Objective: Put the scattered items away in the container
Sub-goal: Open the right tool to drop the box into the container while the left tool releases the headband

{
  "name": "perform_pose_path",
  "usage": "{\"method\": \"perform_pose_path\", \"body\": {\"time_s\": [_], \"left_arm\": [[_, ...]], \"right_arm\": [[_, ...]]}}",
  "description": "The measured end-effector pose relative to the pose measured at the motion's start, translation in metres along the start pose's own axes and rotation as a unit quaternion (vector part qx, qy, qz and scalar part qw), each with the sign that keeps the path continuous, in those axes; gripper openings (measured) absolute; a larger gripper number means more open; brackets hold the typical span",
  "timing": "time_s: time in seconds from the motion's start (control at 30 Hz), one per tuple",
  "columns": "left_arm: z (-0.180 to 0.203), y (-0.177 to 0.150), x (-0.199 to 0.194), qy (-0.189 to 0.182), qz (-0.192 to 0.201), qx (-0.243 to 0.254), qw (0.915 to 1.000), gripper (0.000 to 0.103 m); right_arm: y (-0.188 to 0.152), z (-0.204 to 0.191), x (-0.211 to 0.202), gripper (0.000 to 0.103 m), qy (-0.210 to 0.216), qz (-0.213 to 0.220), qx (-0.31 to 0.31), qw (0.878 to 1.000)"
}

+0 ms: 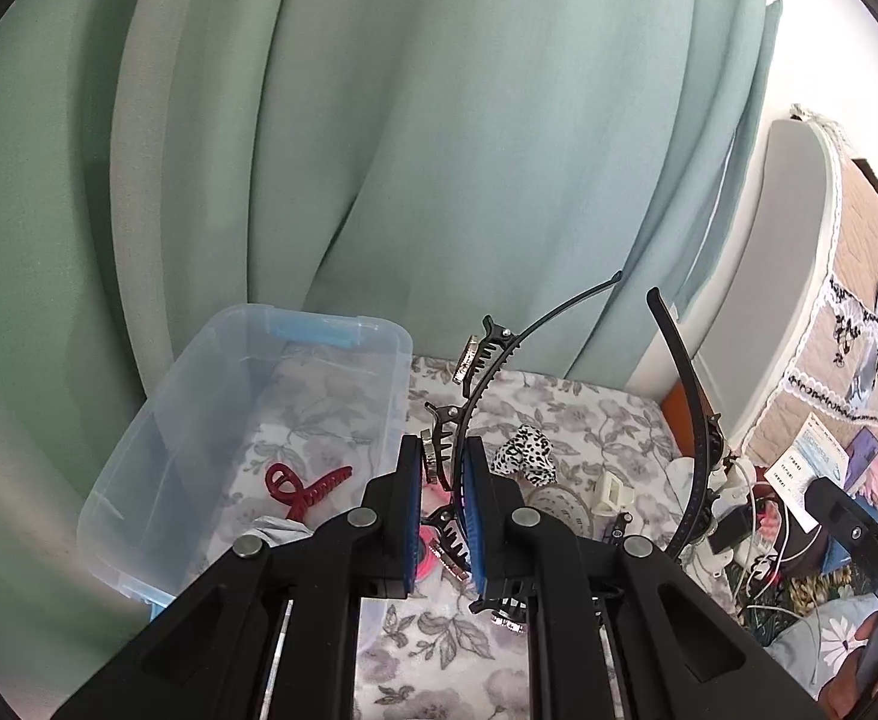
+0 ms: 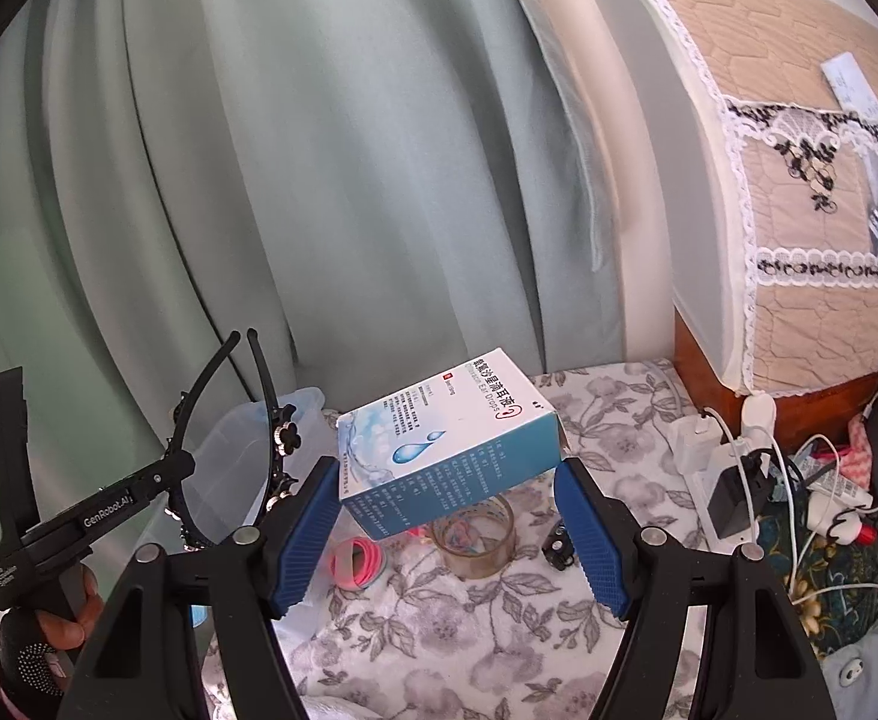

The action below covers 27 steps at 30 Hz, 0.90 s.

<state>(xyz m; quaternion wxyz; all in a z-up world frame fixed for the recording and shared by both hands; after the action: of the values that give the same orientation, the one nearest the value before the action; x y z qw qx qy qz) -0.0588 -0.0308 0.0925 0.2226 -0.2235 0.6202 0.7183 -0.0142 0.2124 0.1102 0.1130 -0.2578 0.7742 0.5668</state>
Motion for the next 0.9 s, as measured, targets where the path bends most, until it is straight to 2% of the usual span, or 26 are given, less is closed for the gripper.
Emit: {"method": "perform_pose_path", "body": {"time_s": [0.47,0.9], "left_arm": [[-0.094,0.005,-0.016,0.051,0.03,-0.085,0.9946,0.013],[-0.154,-0.01,-0.01,0.088,0.02,-0.143,0.9857,0.013]], "right_arm": [[0.006,-0.093,0.035,0.075,0.049,-0.019,-0.082,0.995],[-0.016,-0.182,0.078,0.075,0.112,-0.064,-0.162,0.978]]}}
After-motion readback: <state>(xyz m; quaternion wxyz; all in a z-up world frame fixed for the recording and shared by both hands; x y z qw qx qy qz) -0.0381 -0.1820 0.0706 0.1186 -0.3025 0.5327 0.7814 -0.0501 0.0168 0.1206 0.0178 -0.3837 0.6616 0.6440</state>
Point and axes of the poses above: each gripper's, at about its wrist camera, not at the fingertips, and x roughly the way its jaws point, z to its right, y to its top, the point moved 5 cm from there along x, roughly the way its jaws point, and after that the axes turned 4 degrees about y, right-handed, at the moved point
